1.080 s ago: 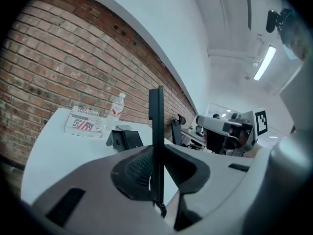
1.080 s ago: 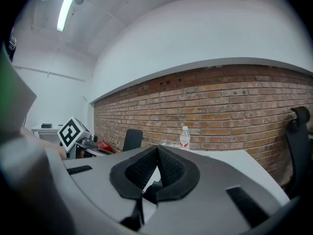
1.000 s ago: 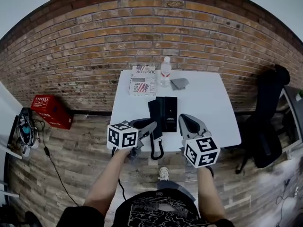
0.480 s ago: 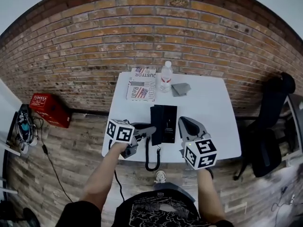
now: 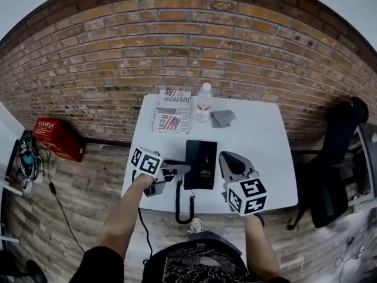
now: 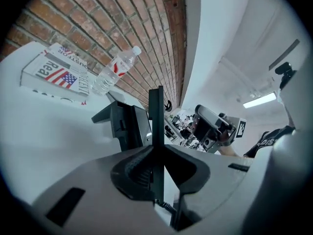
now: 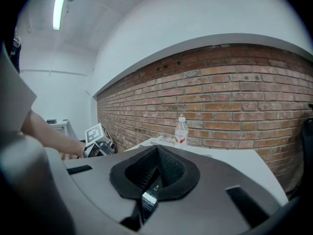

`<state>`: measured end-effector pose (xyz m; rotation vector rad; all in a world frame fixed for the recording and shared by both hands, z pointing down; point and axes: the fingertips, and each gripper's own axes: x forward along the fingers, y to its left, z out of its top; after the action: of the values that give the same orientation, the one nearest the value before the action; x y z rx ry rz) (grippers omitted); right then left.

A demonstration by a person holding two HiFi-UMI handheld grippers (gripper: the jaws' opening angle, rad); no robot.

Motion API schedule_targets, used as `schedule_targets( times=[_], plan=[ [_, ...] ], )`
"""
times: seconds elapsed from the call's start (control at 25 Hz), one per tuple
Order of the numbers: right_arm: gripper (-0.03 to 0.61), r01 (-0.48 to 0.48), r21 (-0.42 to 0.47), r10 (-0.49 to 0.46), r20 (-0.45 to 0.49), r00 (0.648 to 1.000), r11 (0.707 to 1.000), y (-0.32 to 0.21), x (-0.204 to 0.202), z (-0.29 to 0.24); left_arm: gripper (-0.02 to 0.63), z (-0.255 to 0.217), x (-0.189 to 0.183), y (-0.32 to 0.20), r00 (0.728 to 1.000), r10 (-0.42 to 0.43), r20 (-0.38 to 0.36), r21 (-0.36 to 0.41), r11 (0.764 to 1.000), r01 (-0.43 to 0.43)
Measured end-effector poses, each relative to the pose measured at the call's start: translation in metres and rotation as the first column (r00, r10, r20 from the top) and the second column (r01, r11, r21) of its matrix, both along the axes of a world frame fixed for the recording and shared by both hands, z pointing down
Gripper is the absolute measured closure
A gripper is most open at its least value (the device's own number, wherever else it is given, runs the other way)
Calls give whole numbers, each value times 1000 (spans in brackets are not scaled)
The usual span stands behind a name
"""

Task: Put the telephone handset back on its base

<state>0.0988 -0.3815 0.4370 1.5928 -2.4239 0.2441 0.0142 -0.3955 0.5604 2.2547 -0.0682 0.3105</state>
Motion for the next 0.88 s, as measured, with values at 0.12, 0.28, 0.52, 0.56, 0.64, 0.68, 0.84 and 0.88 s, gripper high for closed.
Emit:
schedule_targets(
  times=[0.12, 0.28, 0.52, 0.56, 0.64, 0.68, 0.84, 0.88],
  plan=[
    [577, -1, -14, 1, -3, 1000, 1000, -6, 5, 4, 541, 6, 3, -4, 1000, 23, -14, -53, 998, -24],
    [577, 2, -24, -3, -10, 1000, 1000, -14, 9, 9, 541, 15, 3, -12, 999, 29, -14, -105, 994, -31],
    [577, 18, -45, -19, -16, 1000, 999, -23, 10, 19, 541, 25, 5, -18, 999, 43, -5, -152, 987, -44],
    [577, 22, -48, -23, -15, 1000, 999, -24, 9, 21, 541, 26, 6, -19, 999, 47, -2, -156, 987, -47],
    [577, 28, -52, -29, -14, 999, 998, -26, 8, 23, 541, 29, 7, -20, 999, 54, 6, -169, 984, -52],
    [577, 30, -53, -31, -15, 999, 998, -28, 8, 24, 541, 30, 8, -20, 998, 56, 12, -178, 983, -53],
    [577, 33, -55, -34, -12, 999, 998, -33, 10, 25, 538, 36, 9, -21, 998, 65, 25, -208, 976, -59],
    [577, 33, -56, -34, -12, 999, 998, -34, 10, 25, 537, 37, 9, -21, 997, 67, 23, -214, 975, -60]
  ],
)
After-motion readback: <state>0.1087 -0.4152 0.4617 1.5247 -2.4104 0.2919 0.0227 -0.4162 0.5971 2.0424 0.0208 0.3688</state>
